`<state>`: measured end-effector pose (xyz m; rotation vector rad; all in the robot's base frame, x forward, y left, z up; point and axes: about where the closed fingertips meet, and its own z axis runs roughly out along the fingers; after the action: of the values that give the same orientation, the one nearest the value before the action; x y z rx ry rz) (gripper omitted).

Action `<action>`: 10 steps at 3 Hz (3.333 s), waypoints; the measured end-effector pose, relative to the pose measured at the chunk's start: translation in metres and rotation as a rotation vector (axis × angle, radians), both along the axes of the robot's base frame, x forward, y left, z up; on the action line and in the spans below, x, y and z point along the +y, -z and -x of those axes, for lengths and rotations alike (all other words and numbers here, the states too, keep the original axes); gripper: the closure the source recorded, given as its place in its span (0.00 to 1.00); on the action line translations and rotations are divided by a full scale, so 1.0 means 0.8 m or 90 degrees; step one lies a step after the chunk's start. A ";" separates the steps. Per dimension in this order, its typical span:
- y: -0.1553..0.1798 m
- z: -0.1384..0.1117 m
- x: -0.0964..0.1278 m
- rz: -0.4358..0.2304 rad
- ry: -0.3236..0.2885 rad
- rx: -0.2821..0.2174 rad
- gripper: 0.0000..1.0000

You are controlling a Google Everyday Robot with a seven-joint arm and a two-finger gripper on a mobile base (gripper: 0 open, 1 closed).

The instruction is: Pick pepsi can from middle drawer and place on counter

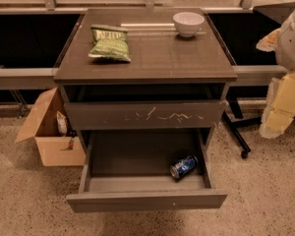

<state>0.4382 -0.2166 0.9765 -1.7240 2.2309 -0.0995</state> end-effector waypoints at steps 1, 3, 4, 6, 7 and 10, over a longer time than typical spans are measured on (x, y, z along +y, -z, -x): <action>0.000 0.000 0.000 0.000 0.000 0.000 0.00; 0.044 -0.008 0.011 -0.039 -0.027 0.004 0.00; 0.083 -0.011 0.019 -0.077 -0.057 0.014 0.00; 0.169 -0.014 0.031 -0.174 -0.111 0.037 0.00; 0.169 -0.014 0.031 -0.175 -0.111 0.037 0.00; 0.286 -0.021 0.011 -0.218 -0.196 0.120 0.00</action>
Offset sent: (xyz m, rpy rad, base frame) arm 0.0064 0.0044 -0.0242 0.0381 0.0115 0.0231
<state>0.4553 -0.2080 0.7475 -1.9115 1.9269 0.5048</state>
